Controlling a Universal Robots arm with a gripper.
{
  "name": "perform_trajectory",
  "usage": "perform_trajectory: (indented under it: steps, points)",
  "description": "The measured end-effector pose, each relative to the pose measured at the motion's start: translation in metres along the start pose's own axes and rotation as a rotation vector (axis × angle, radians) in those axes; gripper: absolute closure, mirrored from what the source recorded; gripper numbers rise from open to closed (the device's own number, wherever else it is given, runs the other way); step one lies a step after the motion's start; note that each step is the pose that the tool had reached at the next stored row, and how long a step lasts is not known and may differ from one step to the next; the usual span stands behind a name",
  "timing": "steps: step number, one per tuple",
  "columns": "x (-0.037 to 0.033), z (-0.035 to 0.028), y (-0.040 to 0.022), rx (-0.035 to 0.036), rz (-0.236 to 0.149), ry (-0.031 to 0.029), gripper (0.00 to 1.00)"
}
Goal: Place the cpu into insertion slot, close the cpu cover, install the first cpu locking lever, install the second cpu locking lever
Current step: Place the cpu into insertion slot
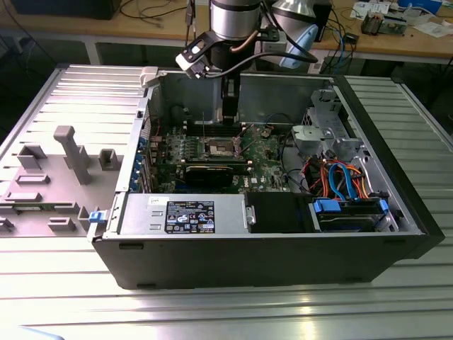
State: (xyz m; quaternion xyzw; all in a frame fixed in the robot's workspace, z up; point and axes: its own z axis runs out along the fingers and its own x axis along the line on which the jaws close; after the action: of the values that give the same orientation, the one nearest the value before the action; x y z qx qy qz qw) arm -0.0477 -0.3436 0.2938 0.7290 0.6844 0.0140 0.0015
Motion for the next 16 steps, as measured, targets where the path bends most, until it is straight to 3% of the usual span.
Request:
perform_trajectory:
  steps: [3, 16]
  points:
    - [0.0001, 0.0058, -0.0001, -0.0005, 0.000, -0.0088, 0.45]
    - [0.0000, 0.0059, -0.0001, -0.0010, 0.000, -0.0109, 0.45]
